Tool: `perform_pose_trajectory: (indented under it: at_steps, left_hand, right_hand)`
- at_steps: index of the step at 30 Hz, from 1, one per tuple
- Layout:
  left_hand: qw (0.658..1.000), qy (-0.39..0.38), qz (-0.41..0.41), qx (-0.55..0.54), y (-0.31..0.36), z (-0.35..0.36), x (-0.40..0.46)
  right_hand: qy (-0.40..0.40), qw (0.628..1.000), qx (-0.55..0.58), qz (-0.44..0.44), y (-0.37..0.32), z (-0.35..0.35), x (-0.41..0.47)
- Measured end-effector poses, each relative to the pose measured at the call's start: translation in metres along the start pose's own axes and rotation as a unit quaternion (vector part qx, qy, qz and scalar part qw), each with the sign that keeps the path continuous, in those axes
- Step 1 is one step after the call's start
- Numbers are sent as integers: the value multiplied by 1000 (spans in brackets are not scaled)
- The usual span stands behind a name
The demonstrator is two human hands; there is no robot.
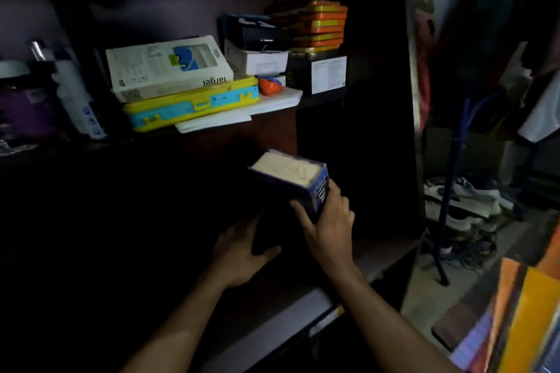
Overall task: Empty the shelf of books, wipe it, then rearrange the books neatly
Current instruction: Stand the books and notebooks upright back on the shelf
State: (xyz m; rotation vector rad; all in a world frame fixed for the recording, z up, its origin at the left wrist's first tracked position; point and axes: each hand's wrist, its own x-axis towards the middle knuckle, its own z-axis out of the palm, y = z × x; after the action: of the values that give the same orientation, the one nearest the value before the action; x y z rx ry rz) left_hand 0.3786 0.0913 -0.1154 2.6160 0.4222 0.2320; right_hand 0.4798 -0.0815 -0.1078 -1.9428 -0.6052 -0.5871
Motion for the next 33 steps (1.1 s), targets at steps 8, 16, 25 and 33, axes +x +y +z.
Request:
perform_pose_trajectory:
  at_steps: [8, 16, 25, 33]
  left_hand:
    - [975, -35, -71, 207, 31, 0, 16]
    - [979, -57, -72, 181, 44, -9, 23]
    - [978, -28, 2, 206, 21, -2, 29]
    - [994, 13, 34, 104, 0, 7, 52]
  right_hand:
    - [-45, 986, 63, 149, 16, 5, 6]
    - [-74, 987, 61, 129, 7, -4, 3]
    - [-76, 992, 11, 104, 16, 13, 13]
    - [-84, 988, -100, 81, 19, 42, 48]
